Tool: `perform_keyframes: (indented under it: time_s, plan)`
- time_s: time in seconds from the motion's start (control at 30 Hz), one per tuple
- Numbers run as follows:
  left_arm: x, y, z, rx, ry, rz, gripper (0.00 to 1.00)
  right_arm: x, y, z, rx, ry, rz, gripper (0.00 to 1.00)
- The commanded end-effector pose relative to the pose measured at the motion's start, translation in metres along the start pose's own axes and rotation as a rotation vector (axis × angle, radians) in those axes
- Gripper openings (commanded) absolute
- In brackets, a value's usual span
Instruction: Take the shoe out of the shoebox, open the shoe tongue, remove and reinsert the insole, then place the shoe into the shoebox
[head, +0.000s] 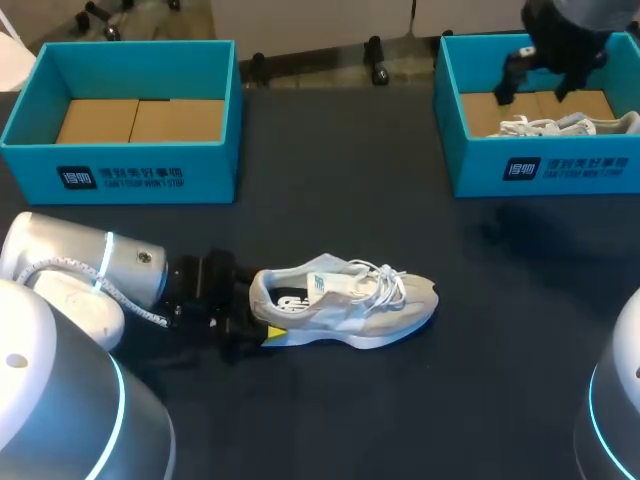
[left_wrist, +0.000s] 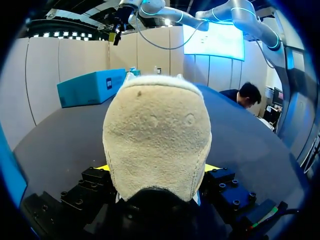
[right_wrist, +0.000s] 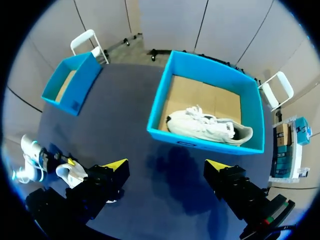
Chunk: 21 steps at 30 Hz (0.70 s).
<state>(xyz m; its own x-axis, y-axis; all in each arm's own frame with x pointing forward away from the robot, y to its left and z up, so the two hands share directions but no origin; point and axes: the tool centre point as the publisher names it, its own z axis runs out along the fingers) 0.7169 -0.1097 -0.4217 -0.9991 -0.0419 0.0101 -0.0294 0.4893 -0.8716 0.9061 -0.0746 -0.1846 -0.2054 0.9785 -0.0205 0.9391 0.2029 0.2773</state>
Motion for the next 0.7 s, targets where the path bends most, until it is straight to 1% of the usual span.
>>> perform_keyframes:
  time_s: [0.03, 0.3, 0.53, 0.7]
  plan:
    - [-0.003, 0.002, 0.002, -0.002, -0.001, 0.000, 0.00, 0.029, -0.003, -0.003, 0.005, -0.056, 0.023, 1.00]
    - [-0.003, 0.002, 0.002, -0.002, -0.001, 0.000, 0.00, 0.083, -0.018, -0.006, 0.037, -0.039, 0.058, 1.00]
    - [-0.003, 0.002, 0.002, -0.002, -0.001, 0.000, 0.00, 0.123, -0.028, -0.008, 0.067, -0.030, 0.082, 1.00]
    - [-0.003, 0.002, 0.002, -0.002, -0.001, 0.000, 0.00, 0.153, -0.039, -0.005, 0.076, -0.021, 0.101, 1.00]
